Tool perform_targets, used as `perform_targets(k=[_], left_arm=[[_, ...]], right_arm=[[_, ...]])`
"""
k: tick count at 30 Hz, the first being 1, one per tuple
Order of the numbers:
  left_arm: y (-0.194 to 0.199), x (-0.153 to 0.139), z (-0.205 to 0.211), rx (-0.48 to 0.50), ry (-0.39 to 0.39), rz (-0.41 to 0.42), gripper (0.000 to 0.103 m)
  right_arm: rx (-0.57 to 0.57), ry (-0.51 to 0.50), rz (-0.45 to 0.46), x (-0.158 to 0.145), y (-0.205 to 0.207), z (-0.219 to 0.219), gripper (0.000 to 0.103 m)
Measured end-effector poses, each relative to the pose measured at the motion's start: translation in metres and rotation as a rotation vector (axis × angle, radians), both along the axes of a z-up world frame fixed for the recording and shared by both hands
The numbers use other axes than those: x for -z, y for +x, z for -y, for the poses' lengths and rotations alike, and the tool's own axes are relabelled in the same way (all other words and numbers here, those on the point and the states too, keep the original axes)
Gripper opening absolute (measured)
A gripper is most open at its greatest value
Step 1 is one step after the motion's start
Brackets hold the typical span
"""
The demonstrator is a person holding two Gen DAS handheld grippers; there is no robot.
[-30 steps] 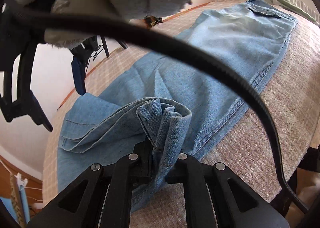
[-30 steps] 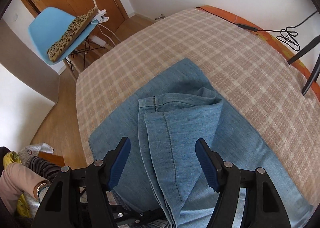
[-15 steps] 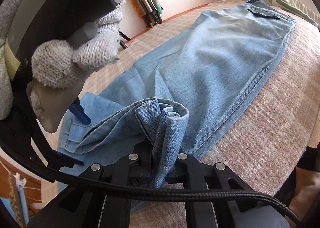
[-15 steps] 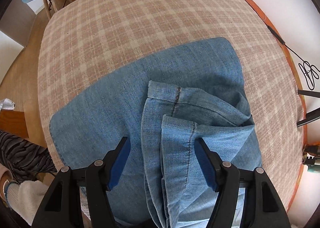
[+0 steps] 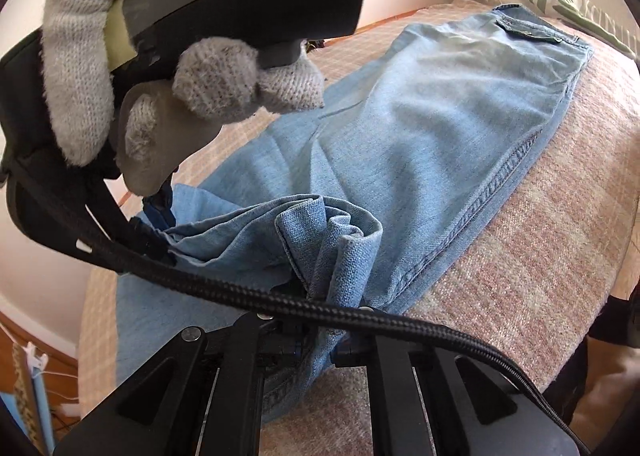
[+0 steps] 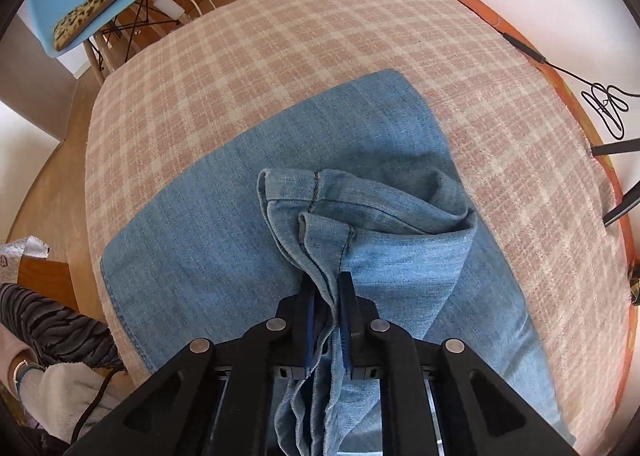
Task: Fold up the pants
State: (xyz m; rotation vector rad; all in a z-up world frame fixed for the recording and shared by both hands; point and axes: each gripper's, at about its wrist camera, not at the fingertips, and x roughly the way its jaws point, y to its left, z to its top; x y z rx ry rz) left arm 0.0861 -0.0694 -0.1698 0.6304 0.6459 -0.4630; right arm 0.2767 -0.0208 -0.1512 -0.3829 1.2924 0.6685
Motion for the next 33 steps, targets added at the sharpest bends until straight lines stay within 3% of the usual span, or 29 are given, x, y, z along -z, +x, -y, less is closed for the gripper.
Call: perform_targets(k=[9,12,18,26,33], left_arm=[[-0.011,-0.033,-0.002,0.006,-0.097,0.043,0.007],[-0.018,-0.05,0.007,0.035,-0.139,0.063,0.007],[-0.022,-0.071,0.034,0.087,-0.241,0.001,0.007],[-0.021,-0.086,0.079,0.15,-0.337,-0.069,0.007],[-0.024,-0.081,0.119,0.202,-0.351,-0.12,0.007]], right_arm=[[0.386,0.39,0.05,-0.045,-0.007,0.146,0.005],[0.475,0.477,0.052,-0.048,-0.017,0.175,0.005],[0.606,0.615,0.074,-0.05,-0.036,0.231,0.005],[0.706,0.653,0.138,-0.061,-0.06,0.285,0.005],[0.775,0.636,0.159,-0.057,-0.078,0.333,0.005]])
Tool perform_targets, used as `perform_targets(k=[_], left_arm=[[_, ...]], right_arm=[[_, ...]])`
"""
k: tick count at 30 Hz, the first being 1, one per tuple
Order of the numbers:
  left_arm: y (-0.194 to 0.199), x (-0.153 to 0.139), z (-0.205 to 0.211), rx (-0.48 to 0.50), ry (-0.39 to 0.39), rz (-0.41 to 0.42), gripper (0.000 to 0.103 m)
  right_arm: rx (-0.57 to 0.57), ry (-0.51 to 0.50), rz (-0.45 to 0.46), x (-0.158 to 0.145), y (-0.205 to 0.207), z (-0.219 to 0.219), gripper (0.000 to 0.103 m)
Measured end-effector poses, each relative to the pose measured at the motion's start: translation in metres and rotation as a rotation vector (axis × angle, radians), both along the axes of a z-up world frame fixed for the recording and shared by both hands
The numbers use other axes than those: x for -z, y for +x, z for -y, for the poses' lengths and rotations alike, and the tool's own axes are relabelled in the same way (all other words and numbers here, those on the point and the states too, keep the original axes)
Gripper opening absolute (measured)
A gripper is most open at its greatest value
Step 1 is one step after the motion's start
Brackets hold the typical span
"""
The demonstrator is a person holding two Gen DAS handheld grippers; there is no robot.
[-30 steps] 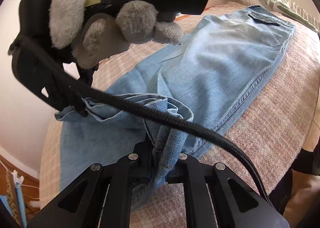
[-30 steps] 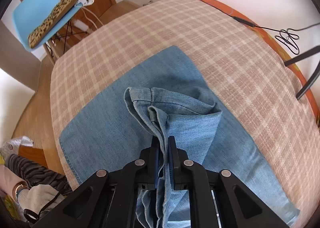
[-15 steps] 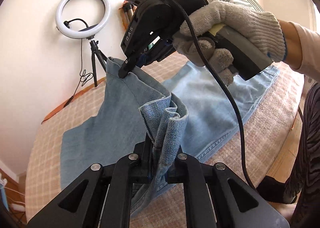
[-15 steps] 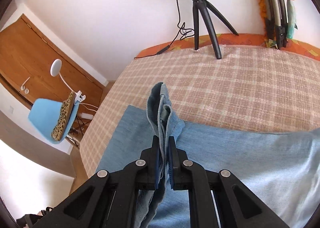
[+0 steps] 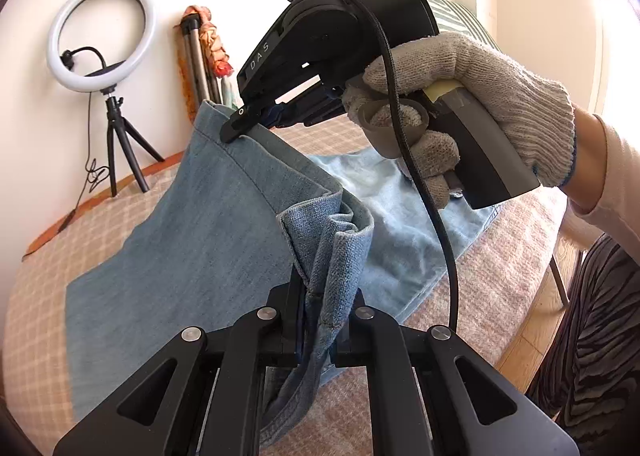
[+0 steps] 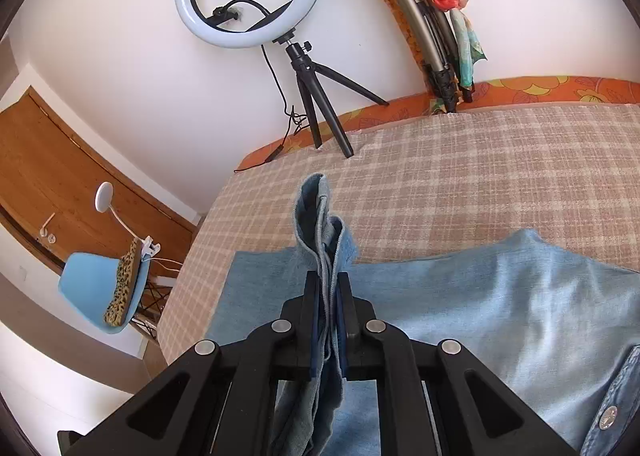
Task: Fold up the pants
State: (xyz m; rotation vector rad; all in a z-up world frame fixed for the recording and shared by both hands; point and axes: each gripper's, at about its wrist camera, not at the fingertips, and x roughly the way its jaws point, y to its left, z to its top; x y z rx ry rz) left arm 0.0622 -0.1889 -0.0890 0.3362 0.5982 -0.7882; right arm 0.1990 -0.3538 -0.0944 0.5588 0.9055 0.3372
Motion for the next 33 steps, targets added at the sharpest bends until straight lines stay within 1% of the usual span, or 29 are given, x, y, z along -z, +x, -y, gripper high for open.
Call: perform_targets(k=[6,8,10,12,15,16,18,19,20,22,24,26,27,28,30,33], left_arm=[[0.003,-0.005,0.032,0.036,-0.05,-0.035,0.007],[0.001,-0.006,0.045,0.053,-0.062,-0.045,0.007],[-0.003,-0.006,0.059,0.072,-0.068,-0.048,0.007],[-0.006,-0.005,0.072,0.089,-0.07,-0.05,0.007],[-0.003,0.002,0.088,0.096,-0.067,-0.075,0.007],[-0.001,0.007,0.092,0.093,-0.068,-0.096,0.007],[0.008,0.017,0.094,0.085,-0.083,-0.152,0.007],[0.011,0.021,0.094,0.079,-0.092,-0.18,0.007],[0.011,0.025,0.093,0.074,-0.104,-0.207,0.007],[0.014,0.027,0.088,0.066,-0.136,-0.243,0.007],[0.016,0.023,0.079,0.052,-0.177,-0.256,0.007],[0.019,0.018,0.069,0.034,-0.214,-0.27,0.007],[0.02,0.013,0.066,0.027,-0.227,-0.267,0.007],[0.019,0.009,0.064,0.024,-0.232,-0.255,0.007],[0.018,0.002,0.063,0.022,-0.23,-0.222,0.007],[0.015,-0.003,0.062,0.022,-0.237,-0.213,0.007]], right_arm=[[0.077,0.006,0.02,-0.005,-0.014,0.047,0.004],[0.112,0.013,0.031,-0.009,-0.02,0.065,0.002],[0.15,0.034,0.044,-0.012,-0.027,0.085,0.0],[0.18,0.07,0.058,-0.013,-0.034,0.103,0.0],[0.181,0.048,0.057,-0.013,-0.043,0.12,0.001],[0.186,0.037,0.044,-0.01,-0.046,0.123,0.003],[0.2,0.02,0.002,-0.001,-0.052,0.129,0.012],[0.209,0.016,-0.022,0.006,-0.056,0.132,0.029],[0.215,0.013,-0.047,0.014,-0.06,0.134,0.036],[0.21,0.003,-0.104,0.03,-0.066,0.137,0.037],[0.207,-0.003,-0.141,0.043,-0.073,0.137,0.04],[0.197,0.013,-0.171,0.053,-0.078,0.135,0.047],[0.199,0.036,-0.183,0.058,-0.079,0.135,0.05],[0.202,0.065,-0.195,0.064,-0.079,0.135,0.056],[0.215,0.133,-0.209,0.073,-0.077,0.136,0.058],[0.228,0.198,-0.237,0.083,-0.068,0.136,0.061]])
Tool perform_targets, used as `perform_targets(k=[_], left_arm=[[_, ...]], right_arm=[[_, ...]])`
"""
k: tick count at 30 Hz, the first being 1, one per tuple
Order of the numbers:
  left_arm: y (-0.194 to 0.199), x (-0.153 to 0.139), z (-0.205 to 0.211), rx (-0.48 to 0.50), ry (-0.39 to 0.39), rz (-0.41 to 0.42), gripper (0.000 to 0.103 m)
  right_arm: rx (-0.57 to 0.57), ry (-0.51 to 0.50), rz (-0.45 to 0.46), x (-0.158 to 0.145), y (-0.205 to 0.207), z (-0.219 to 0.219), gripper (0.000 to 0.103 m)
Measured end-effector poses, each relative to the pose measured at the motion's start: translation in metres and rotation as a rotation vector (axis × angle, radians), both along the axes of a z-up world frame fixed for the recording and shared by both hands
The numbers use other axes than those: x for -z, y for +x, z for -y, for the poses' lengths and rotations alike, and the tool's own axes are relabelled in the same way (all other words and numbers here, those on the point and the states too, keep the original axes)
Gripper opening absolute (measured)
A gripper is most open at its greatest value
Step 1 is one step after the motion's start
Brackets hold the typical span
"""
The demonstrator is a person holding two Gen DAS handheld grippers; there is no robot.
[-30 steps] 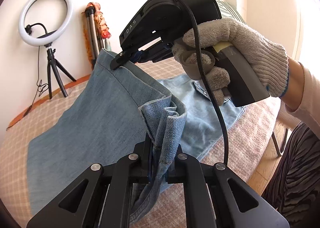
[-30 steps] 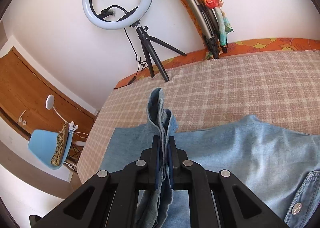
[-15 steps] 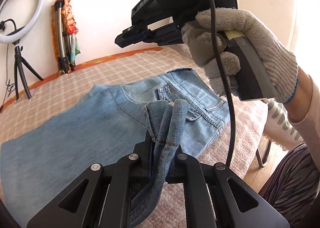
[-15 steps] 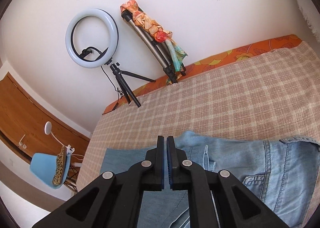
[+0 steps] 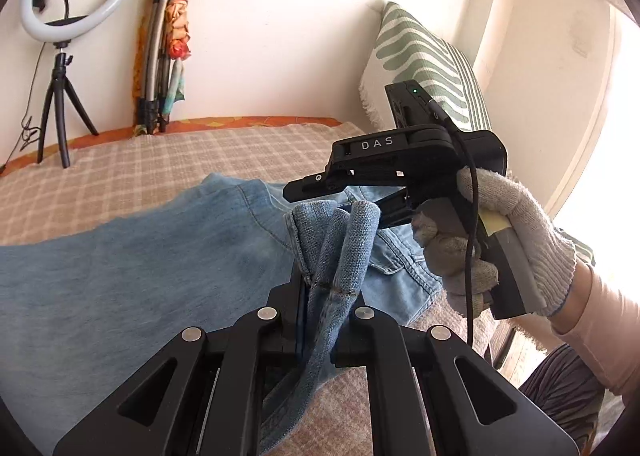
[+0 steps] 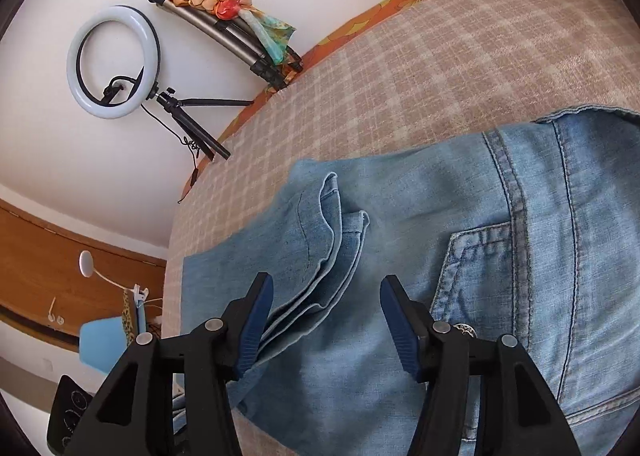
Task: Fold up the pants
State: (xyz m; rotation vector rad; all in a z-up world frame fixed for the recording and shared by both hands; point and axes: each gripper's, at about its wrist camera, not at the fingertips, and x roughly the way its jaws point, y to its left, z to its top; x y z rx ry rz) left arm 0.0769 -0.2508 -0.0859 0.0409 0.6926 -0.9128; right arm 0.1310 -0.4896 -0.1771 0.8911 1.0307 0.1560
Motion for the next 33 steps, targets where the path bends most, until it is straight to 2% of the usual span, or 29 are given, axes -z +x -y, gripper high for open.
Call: perform_targets(k=[4,6,8,9,10,11,16,18,25,33], left_arm=[[-0.005,-0.002,0.001,0.005,0.011,0.014,0.007],[-0.008,0.0,0.003,0.015,0.026,0.01,0.007],[-0.009,0.004,0.006,0.025,0.044,0.008,0.007],[-0.009,0.005,0.008,0.029,0.052,0.007,0.007],[-0.01,0.005,0.01,0.031,0.059,0.008,0.007],[-0.011,0.005,0.011,0.032,0.063,0.009,0.007],[-0.017,0.005,0.023,0.049,0.074,0.015,0.007],[-0.02,0.002,0.031,0.057,0.075,0.026,0.007],[-0.027,-0.016,0.066,0.097,0.046,0.05,0.007],[-0.035,-0.022,0.108,0.153,0.028,0.042,0.007]], right_arm=[[-0.01,0.094,-0.009,0.011,0.016,-0.009,0.061],[-0.019,0.103,0.004,0.011,0.022,-0.016,0.056],[-0.038,0.047,0.017,0.006,0.027,-0.024,0.028],[-0.043,-0.003,0.029,0.002,0.027,-0.027,0.023],[-0.049,-0.042,0.046,-0.003,0.027,-0.03,0.012],[-0.055,-0.066,0.065,-0.009,0.026,-0.031,0.008],[-0.069,-0.206,0.138,-0.039,0.018,-0.034,0.005],[-0.058,-0.229,0.16,-0.049,0.014,-0.028,0.005],[0.034,-0.231,0.204,-0.07,-0.008,0.019,0.004],[0.133,-0.212,0.208,-0.074,-0.034,0.072,0.004]])
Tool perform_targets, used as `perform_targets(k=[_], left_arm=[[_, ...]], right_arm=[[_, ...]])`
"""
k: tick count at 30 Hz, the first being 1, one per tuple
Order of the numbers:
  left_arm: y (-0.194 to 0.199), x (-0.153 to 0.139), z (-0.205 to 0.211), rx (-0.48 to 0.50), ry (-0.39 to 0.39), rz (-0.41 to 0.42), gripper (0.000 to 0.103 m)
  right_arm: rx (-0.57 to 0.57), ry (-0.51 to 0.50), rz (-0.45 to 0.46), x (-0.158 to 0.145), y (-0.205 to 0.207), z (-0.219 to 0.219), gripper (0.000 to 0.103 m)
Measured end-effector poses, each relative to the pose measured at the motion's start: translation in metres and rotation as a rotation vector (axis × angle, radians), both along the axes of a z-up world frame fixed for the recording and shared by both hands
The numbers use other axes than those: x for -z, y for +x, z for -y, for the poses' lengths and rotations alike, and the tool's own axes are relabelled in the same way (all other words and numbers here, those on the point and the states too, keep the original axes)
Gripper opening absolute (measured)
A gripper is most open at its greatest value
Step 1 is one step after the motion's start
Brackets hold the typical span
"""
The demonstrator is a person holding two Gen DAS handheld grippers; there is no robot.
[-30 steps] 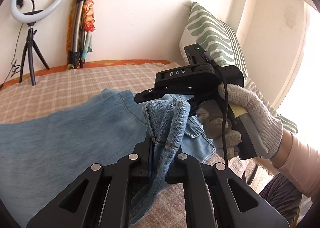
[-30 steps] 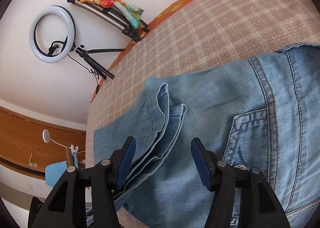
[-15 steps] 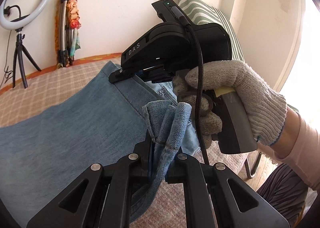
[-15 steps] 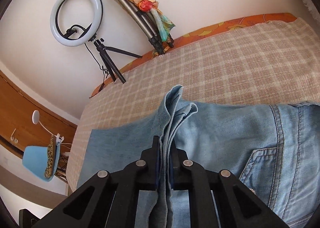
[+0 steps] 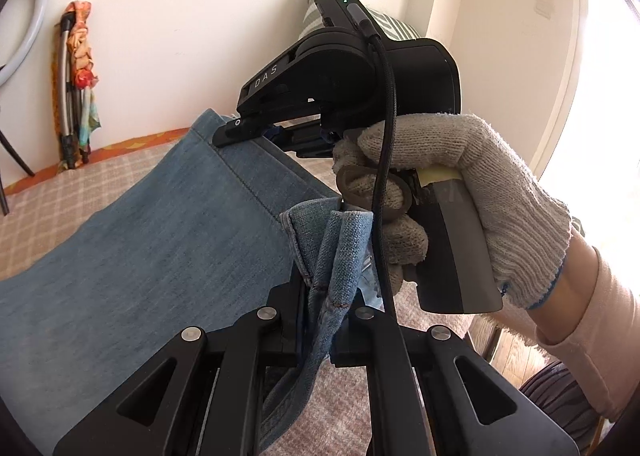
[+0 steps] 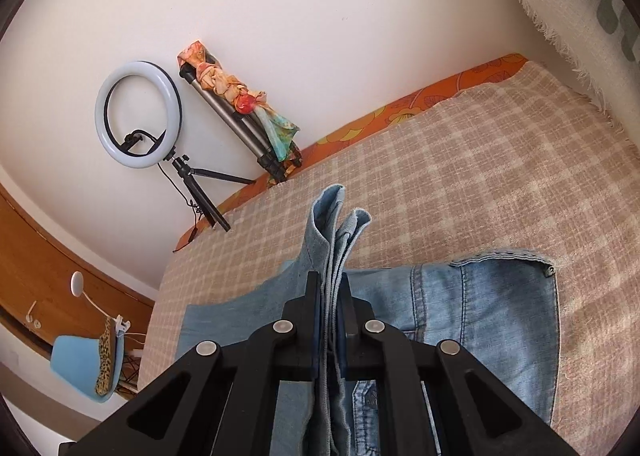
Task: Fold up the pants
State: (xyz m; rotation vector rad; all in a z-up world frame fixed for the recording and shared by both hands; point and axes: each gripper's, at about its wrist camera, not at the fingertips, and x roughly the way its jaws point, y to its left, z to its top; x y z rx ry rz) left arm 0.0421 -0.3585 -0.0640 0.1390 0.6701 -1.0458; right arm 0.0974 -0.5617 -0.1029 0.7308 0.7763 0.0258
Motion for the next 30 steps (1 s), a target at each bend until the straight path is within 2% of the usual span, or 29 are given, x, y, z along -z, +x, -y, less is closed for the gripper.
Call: perform_targets(k=[7,16,18,19,23,24,27,28,30], left_arm=[[-0.003,0.004,0.031,0.042,0.017,-0.007,0.007],[0.004,0.019,0.046,0.062,0.062,-0.051,0.007],[0.006,0.02,0.045,0.072,0.072,-0.073,0.01],[0.004,0.02,0.044,0.079,0.077,-0.076,0.016],[-0.005,0.013,0.032,0.092,0.094,-0.059,0.017],[-0.007,0.011,0.027,0.089,0.094,-0.059,0.018],[-0.009,0.002,0.011,0.071,0.094,-0.052,0.023],[-0.01,-0.001,0.004,0.063,0.096,-0.047,0.024],[-0.008,-0.005,-0.01,0.044,0.101,-0.034,0.027]], right_arm=[[0.056,0.011,-0.022,0.011,-0.016,0.035,0.004],[0.066,-0.005,-0.096,0.037,-0.011,0.044,0.004],[0.068,-0.014,-0.107,0.041,-0.01,0.045,0.004],[0.072,-0.014,-0.111,0.042,-0.009,0.046,0.004],[0.072,-0.074,-0.146,0.043,-0.006,0.041,0.004],[0.075,-0.103,-0.16,0.042,-0.005,0.039,0.005],[0.128,-0.2,-0.185,0.033,-0.008,0.042,0.022],[0.138,-0.208,-0.176,0.029,-0.01,0.043,0.03],[0.147,-0.21,-0.148,0.02,-0.016,0.045,0.031]])
